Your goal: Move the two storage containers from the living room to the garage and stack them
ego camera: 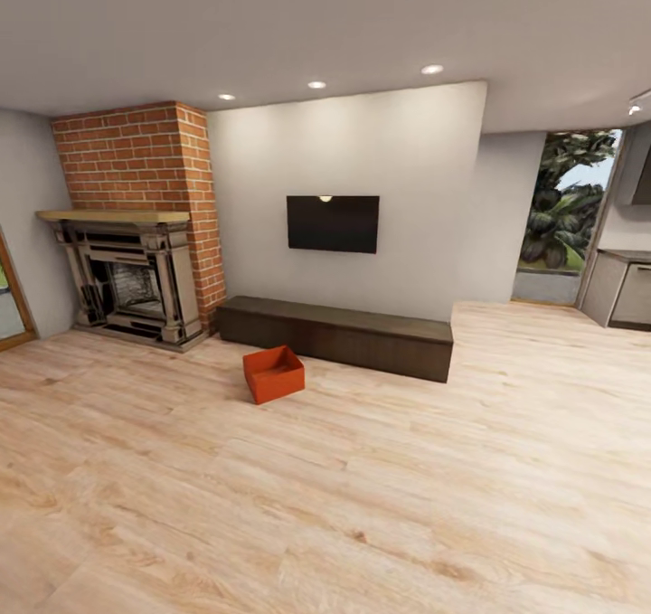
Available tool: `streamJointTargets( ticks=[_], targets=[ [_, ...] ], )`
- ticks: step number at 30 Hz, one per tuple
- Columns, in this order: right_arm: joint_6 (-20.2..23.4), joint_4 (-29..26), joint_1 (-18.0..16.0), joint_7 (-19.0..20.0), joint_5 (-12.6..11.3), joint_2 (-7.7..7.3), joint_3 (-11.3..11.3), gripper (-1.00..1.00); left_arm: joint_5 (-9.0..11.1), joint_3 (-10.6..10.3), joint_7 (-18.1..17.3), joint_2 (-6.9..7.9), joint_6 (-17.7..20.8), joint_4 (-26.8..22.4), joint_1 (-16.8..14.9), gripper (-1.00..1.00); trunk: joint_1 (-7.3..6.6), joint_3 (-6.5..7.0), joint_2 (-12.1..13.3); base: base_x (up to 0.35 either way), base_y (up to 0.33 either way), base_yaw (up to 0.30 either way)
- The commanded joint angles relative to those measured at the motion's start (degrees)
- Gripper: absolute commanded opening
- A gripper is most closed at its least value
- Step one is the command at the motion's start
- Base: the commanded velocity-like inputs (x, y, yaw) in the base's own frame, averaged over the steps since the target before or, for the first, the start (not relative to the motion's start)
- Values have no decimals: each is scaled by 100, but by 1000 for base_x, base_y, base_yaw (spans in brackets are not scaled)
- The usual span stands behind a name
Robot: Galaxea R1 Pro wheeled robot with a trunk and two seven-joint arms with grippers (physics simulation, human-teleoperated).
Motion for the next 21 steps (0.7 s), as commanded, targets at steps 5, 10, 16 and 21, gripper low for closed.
streamJointTargets(
  ticks=[5,10,16,21],
  targets=[
    [-16,14,-6,-9,-41,13,51,100,45,-33,16,-2,-17,4,-4,100,4,-8,-5,322,0,0],
    [-1,20,-8,-10,-34,12,53,100,45,-27,18,5,-20,4,-4,100,4,-8,-5,322,0,0],
    [0,22,-8,-11,-33,-7,51,100,49,-25,19,4,-29,4,-4,100,4,-8,-5,322,0,0],
    [0,22,-9,-11,-33,-30,45,100,49,-28,19,0,-35,4,-4,100,4,-8,-5,322,0,0]
  ],
)
